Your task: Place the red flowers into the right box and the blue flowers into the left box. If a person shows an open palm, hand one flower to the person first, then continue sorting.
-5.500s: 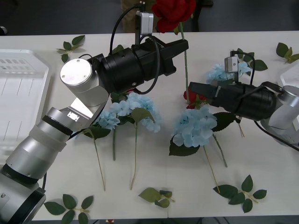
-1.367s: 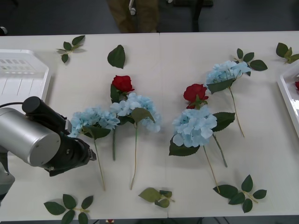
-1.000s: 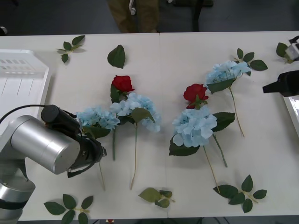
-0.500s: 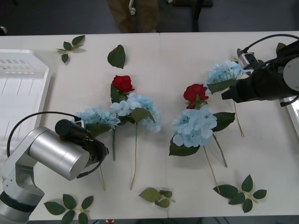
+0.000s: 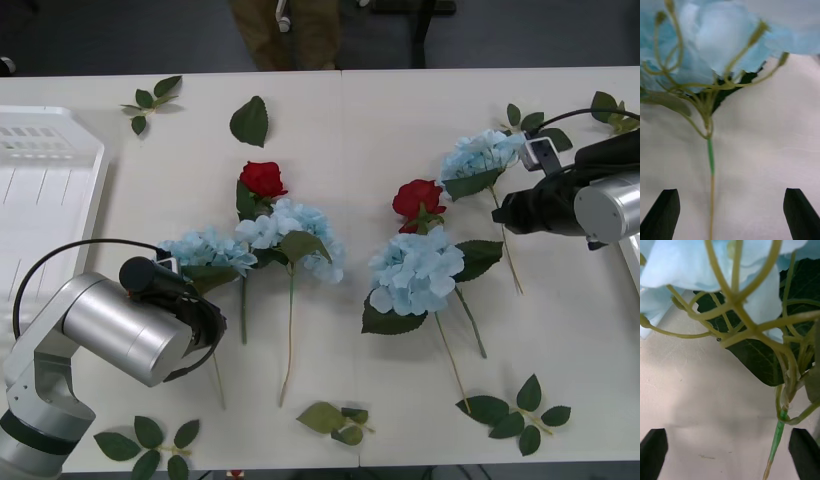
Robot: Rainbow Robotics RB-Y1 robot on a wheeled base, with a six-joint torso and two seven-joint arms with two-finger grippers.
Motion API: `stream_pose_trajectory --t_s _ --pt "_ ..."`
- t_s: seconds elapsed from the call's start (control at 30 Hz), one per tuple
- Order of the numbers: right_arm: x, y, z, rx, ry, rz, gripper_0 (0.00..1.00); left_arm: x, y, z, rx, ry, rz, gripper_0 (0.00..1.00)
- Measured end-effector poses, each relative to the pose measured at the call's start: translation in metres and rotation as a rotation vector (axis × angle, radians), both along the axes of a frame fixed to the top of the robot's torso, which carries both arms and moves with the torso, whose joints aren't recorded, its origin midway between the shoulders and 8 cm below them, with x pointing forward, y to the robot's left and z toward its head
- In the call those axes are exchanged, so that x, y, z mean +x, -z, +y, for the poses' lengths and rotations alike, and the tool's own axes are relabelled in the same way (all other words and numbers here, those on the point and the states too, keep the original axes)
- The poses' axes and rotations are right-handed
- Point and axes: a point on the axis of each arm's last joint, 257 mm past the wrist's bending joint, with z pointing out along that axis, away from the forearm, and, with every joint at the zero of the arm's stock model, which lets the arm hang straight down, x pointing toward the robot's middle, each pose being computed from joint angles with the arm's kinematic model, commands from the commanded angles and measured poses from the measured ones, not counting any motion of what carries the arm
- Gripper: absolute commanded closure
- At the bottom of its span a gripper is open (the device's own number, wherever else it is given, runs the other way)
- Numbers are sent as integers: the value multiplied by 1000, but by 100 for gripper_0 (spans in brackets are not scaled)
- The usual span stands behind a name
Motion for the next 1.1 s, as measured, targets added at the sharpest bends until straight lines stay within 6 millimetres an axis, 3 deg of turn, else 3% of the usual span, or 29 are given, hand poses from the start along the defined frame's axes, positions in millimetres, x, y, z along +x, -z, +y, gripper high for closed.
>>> stream_pose_trajectory --t_s 0.03,0.27,0.63,0.7,0.73,0.8,0.93,1.1 --pt "2 -1 -2 -6 2 -9 20 0 0 0 0 0 0 100" --pt "19 -5 -6 -49 8 -89 20 3 -1 -1 -5 3 -11 100" --pt "27 22 15 -36 38 -78 20 4 -1 -3 -8 5 -15 100" --pt "28 25 20 -36 34 -78 41 3 -1 -3 -10 6 -14 100" --pt "28 25 22 -36 32 -79 68 3 -1 -4 -14 8 -11 100" --pt "29 26 25 -38 28 -81 100 0 0 -6 -29 15 6 100" --pt "29 26 28 -35 26 -82 100 -9 -11 1 -45 50 105 100" --pt "30 25 29 -30 25 -85 100 3 -57 32 -39 75 169 100"
